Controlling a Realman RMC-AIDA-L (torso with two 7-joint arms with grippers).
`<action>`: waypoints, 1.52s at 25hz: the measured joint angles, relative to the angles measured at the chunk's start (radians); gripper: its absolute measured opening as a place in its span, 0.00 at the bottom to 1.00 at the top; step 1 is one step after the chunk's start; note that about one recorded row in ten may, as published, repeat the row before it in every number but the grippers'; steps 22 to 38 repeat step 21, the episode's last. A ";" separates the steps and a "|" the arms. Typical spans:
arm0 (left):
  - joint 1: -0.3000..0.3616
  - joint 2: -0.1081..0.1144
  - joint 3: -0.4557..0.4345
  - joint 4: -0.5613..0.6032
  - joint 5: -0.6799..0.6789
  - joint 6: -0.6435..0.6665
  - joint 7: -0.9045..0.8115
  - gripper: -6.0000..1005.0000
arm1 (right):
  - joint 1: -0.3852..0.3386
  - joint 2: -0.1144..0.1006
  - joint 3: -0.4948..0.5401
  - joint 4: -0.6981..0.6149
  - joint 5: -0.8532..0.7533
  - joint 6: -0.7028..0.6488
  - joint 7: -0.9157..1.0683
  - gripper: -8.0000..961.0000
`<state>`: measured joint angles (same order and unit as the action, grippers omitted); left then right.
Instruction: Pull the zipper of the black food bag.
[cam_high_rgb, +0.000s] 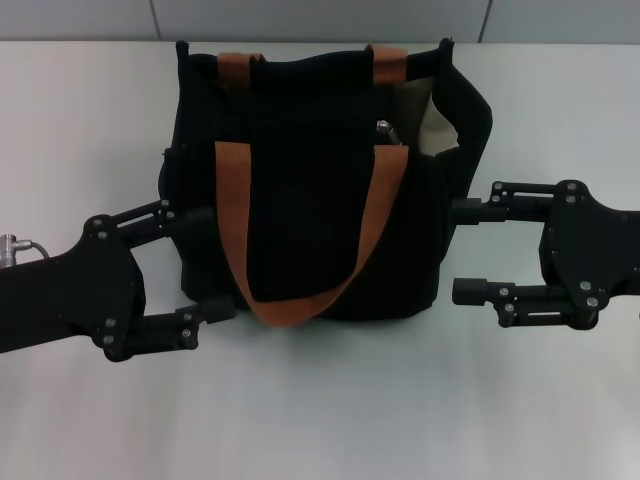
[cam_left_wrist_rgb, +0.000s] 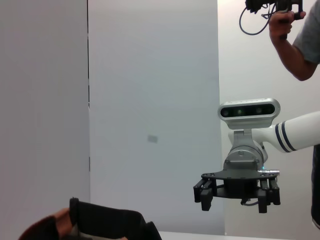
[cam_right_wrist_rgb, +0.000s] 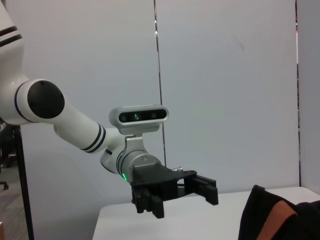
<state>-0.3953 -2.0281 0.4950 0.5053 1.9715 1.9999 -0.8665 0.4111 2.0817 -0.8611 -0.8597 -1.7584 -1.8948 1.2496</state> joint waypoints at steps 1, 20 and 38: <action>0.000 0.000 -0.002 0.000 -0.001 0.000 0.007 0.81 | 0.001 0.000 0.000 0.000 -0.001 0.000 0.000 0.74; 0.016 -0.011 -0.016 -0.001 -0.004 0.003 0.095 0.81 | -0.005 0.000 0.010 0.003 -0.002 0.001 0.005 0.74; 0.017 -0.013 -0.017 -0.001 -0.006 0.004 0.100 0.81 | -0.005 0.000 0.010 0.003 -0.002 0.001 0.005 0.74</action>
